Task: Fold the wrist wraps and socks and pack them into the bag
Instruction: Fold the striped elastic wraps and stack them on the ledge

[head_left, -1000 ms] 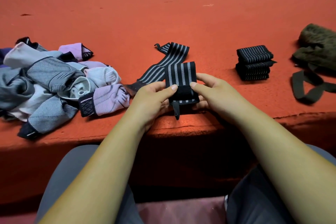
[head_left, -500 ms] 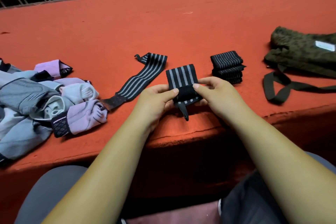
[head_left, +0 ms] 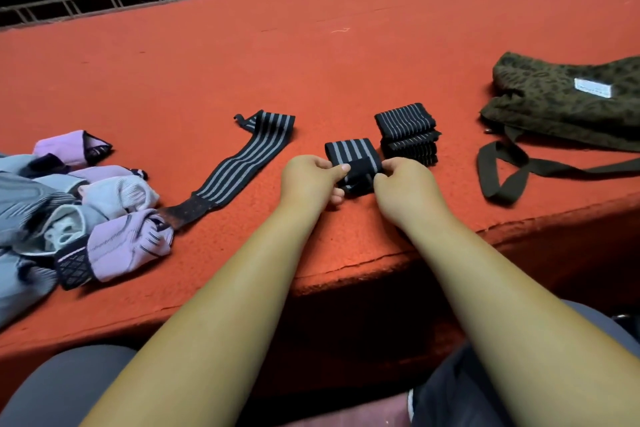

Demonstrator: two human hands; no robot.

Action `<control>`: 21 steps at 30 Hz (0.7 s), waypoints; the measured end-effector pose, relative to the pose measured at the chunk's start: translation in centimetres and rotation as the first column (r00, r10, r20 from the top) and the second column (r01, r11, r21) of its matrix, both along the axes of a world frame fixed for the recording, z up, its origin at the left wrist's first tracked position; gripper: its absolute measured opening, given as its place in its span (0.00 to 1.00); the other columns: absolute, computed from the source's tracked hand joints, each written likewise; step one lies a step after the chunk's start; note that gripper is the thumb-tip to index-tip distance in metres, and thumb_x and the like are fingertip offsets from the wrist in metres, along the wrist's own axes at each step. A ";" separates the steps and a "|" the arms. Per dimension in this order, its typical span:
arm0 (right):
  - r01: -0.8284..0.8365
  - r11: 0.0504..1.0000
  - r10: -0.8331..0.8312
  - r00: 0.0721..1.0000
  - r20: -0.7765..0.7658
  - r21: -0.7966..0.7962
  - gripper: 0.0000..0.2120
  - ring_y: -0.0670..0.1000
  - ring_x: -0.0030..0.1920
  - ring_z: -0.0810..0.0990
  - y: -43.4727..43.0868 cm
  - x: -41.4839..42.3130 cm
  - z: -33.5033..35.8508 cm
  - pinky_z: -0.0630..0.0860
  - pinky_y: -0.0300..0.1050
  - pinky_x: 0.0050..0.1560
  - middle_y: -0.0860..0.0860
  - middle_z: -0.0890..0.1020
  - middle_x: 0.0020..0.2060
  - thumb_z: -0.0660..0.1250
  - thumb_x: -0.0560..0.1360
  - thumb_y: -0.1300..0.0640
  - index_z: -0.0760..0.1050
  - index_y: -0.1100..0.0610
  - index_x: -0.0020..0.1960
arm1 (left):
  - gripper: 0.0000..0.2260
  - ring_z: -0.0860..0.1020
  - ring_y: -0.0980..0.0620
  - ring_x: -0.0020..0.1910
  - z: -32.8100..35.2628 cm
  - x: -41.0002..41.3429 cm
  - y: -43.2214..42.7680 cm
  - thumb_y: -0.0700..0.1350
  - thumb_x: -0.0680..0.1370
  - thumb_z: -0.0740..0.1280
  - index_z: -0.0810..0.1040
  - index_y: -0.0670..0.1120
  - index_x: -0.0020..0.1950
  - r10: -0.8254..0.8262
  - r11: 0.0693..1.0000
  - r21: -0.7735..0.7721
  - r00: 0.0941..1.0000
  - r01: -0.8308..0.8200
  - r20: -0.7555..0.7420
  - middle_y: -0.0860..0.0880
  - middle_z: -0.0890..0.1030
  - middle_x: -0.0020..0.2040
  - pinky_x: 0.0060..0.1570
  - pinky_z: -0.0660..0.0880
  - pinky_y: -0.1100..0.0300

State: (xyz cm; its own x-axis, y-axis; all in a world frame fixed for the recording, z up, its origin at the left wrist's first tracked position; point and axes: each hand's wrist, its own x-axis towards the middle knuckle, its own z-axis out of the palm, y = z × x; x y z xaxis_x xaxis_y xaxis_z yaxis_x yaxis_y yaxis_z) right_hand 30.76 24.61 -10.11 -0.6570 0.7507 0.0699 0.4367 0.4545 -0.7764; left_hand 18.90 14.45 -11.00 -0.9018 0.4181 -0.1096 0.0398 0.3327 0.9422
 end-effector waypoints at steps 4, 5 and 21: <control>-0.001 1.000 0.001 1.000 0.013 -0.017 0.16 0.59 0.59 0.82 -0.1 -0.2 -0.1 0.70 0.43 0.50 0.57 0.85 0.59 0.61 0.81 0.62 0.82 0.57 0.64 | 0.14 0.81 0.45 0.31 0.7 -0.5 -0.3 0.55 0.76 0.77 0.84 0.45 0.41 -0.038 0.960 -0.275 0.956 -0.045 -0.289 0.46 0.83 0.31 0.41 0.83 0.48; 0.006 1.000 -0.006 1.000 0.008 -0.007 0.16 0.60 0.59 0.81 -0.2 -0.2 -0.1 0.71 0.43 0.50 0.57 0.85 0.60 0.60 0.81 0.62 0.82 0.58 0.65 | 0.15 0.83 0.44 0.35 0.9 -0.5 -0.8 0.57 0.76 0.77 0.85 0.45 0.41 -0.048 0.955 -0.293 0.947 -0.051 -0.318 0.46 0.84 0.33 0.45 0.83 0.48; -0.238 0.929 0.300 0.932 -0.202 0.283 0.08 0.45 0.49 0.75 -9.1 -2.5 0.5 0.67 0.40 0.53 0.46 0.78 0.52 0.65 0.81 0.59 0.83 0.52 0.53 | 0.17 0.78 0.34 0.59 0.8 -6.5 -19.6 0.44 0.78 0.65 0.77 0.45 0.67 -0.248 0.617 -0.700 0.755 -0.360 -0.607 0.39 0.81 0.58 0.58 0.77 0.43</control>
